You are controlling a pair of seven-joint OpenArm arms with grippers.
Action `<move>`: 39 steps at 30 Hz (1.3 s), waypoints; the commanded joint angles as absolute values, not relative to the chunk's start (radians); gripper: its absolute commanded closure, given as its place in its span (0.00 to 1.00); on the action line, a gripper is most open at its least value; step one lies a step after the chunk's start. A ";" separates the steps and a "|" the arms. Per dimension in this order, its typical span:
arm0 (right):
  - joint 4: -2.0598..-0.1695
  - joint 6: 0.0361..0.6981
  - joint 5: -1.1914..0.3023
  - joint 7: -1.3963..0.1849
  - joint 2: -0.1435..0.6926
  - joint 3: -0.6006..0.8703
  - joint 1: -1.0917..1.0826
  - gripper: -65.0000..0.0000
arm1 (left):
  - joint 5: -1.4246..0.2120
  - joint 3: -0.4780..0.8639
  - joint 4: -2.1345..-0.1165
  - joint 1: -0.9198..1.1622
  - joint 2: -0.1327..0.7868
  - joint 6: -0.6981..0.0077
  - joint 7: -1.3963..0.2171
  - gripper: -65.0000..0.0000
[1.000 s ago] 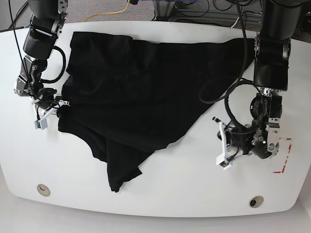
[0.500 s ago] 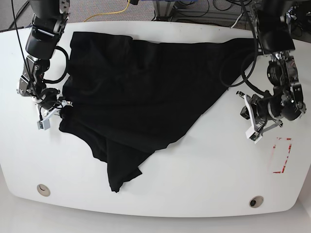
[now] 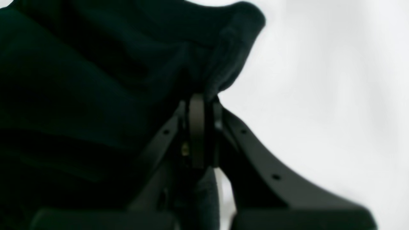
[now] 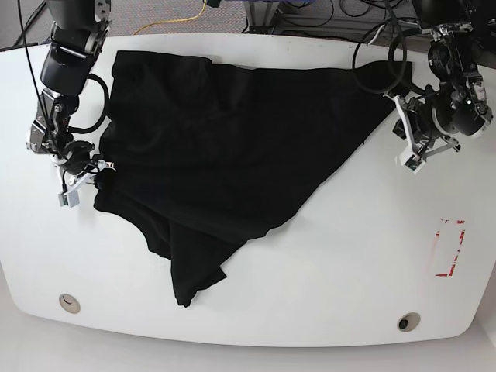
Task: Layout the t-shirt on the table in an organized manner, then fold the t-shirt properly
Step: 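Drag the shirt edge with the left gripper across the table, spreading it, then hold the shirt corners with both grippers, keeping it spread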
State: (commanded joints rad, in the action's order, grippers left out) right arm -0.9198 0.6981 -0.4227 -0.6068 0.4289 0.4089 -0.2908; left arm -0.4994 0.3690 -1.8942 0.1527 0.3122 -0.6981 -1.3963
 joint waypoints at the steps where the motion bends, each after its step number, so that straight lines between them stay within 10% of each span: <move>1: -0.920 0.698 -0.423 -0.607 0.429 0.409 -0.291 1.00 | -0.499 0.383 -1.894 0.160 0.312 -0.698 -1.396 1.00; 5: -0.920 0.698 -0.423 -0.607 0.429 0.409 -0.291 1.00 | -0.499 0.420 -1.894 0.170 0.314 -0.698 -1.396 1.00; 18: -0.920 0.698 -0.423 -0.607 0.429 0.409 -0.291 1.00 | -0.499 0.521 -1.896 0.213 0.314 -0.698 -1.396 0.45; 39: -0.920 0.698 -0.423 -0.607 0.409 0.409 -0.283 1.00 | -0.725 0.676 -1.894 0.444 0.357 -0.698 -1.396 0.42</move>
